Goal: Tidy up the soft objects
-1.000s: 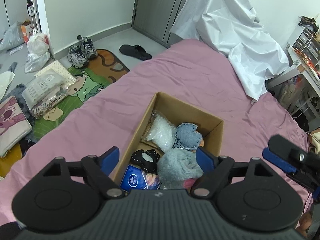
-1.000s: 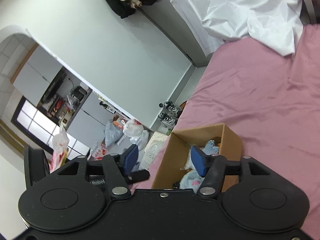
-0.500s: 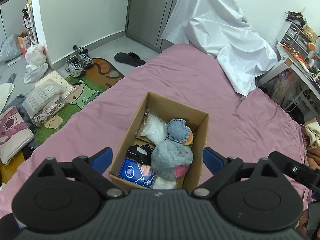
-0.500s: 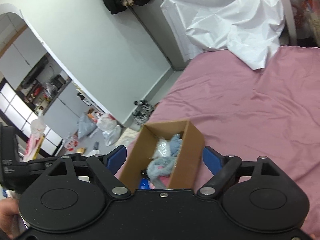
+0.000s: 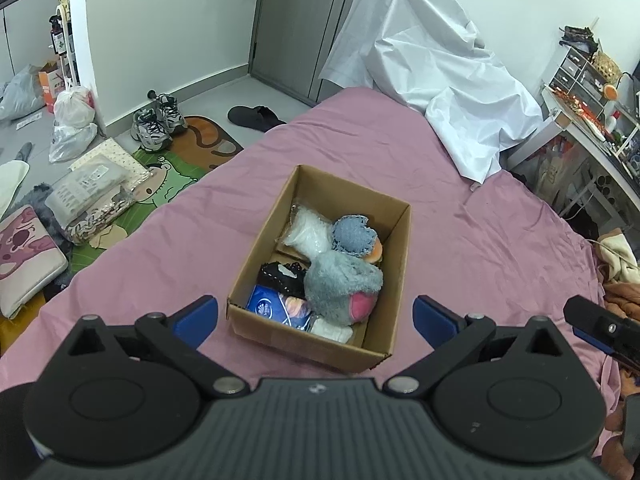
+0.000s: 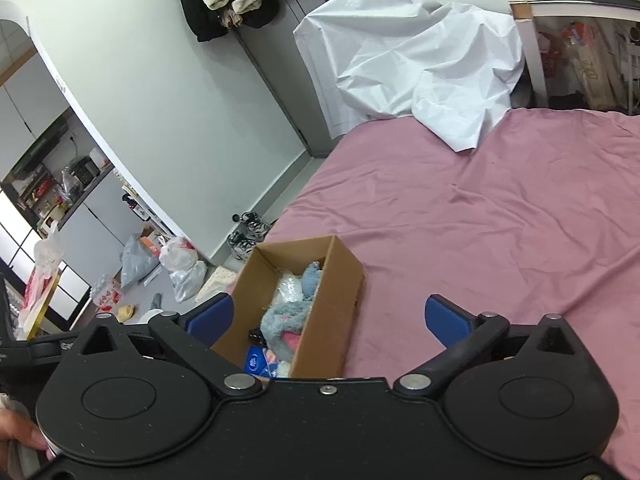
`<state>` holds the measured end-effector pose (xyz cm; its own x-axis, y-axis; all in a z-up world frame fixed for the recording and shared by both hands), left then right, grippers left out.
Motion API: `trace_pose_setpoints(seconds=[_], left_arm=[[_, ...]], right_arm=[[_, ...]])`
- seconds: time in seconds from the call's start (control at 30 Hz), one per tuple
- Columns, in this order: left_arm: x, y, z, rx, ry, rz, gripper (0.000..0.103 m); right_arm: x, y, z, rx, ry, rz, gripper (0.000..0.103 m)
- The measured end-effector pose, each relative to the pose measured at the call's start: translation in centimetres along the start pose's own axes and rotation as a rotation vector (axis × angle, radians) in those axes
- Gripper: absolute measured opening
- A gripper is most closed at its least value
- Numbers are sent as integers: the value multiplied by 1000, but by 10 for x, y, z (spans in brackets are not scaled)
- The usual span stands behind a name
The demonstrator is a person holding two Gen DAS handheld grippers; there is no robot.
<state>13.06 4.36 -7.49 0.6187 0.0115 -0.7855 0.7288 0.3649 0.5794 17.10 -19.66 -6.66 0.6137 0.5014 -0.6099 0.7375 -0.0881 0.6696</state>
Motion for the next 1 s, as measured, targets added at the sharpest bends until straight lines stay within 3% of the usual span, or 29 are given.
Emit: trace_pose_setpoints(seconds=[0.33, 0.73, 1.0], left_arm=[[-28, -11, 6, 69, 18, 51, 103], [-45, -34, 9, 114, -11, 33, 103], [-60, -41, 4, 122, -11, 47, 103]], right_arm=[[-18, -13, 3, -72, -35, 4, 103], [-61, -29, -4, -101, -85, 16, 103], [-74, -38, -12, -123, -103, -35, 103]])
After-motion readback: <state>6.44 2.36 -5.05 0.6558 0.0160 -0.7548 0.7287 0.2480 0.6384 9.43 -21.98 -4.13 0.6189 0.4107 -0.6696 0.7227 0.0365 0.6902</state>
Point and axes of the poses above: each gripper's, at about its wrist camera, not at the fingertips, and x roughly the way its jaws point, z to its right, y to its top, the point moved 5 cm from there along x, roughly the way its jaws point, and after that the axes turned 1 degree about -x, right-handed, at the moved point
